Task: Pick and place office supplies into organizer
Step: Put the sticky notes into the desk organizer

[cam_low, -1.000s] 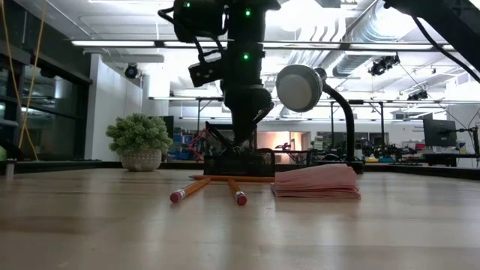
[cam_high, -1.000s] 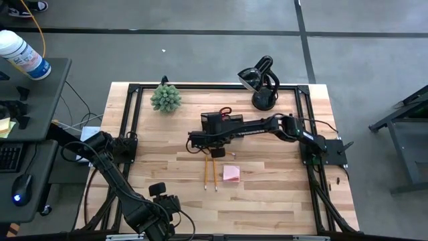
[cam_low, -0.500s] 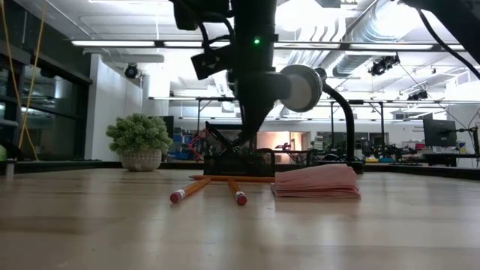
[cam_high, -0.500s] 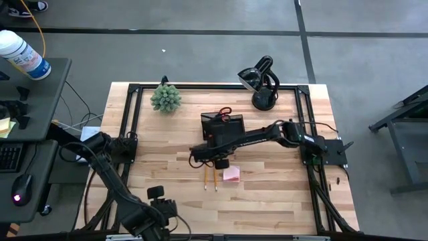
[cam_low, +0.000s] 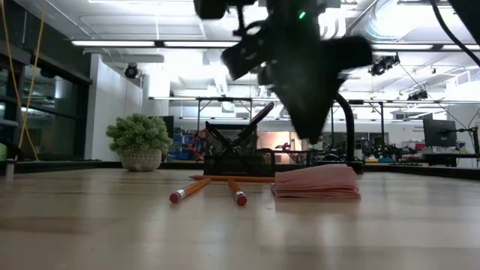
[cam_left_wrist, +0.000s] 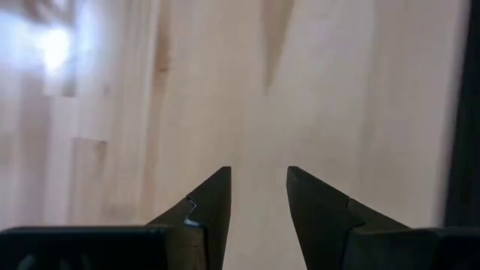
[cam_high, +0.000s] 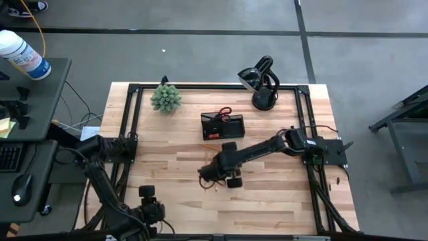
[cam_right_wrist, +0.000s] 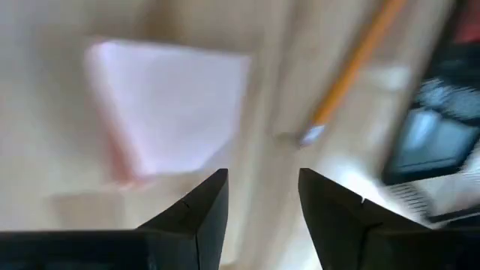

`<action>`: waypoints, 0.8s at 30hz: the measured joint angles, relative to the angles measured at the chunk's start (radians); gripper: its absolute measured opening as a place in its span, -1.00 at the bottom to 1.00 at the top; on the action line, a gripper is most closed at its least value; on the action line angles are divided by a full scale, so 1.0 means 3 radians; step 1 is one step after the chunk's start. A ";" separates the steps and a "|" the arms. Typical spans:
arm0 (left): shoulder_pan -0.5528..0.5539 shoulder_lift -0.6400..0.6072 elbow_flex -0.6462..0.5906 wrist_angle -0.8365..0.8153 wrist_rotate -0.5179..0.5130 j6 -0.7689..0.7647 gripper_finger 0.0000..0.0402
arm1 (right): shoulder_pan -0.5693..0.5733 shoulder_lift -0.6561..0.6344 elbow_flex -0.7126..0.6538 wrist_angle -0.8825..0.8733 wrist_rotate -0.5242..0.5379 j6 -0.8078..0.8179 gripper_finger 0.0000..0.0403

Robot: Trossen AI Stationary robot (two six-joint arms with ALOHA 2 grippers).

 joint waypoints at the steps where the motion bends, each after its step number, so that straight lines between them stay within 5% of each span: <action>1: -0.0002 0.0000 -0.0047 -0.0016 -0.0055 0.0007 -0.40 | 0.0030 -0.0019 0.0004 -0.0043 -0.0084 0.0042 -0.23; 6: -0.0013 0.0000 -0.0259 0.0055 -0.0341 -0.0009 -0.40 | 0.0122 -0.0263 0.0007 -0.0092 -0.0476 0.0342 -0.28; 16: -0.0013 0.0000 -0.0330 0.0190 -0.0694 0.0284 -0.40 | 0.0282 -0.0695 0.0008 0.0439 -0.0712 0.0621 -0.30; 24: -0.0011 0.0000 -0.0343 0.0177 -0.0841 0.0367 -0.40 | 0.0324 -0.0685 -0.0652 0.1057 -0.0785 0.0759 -0.31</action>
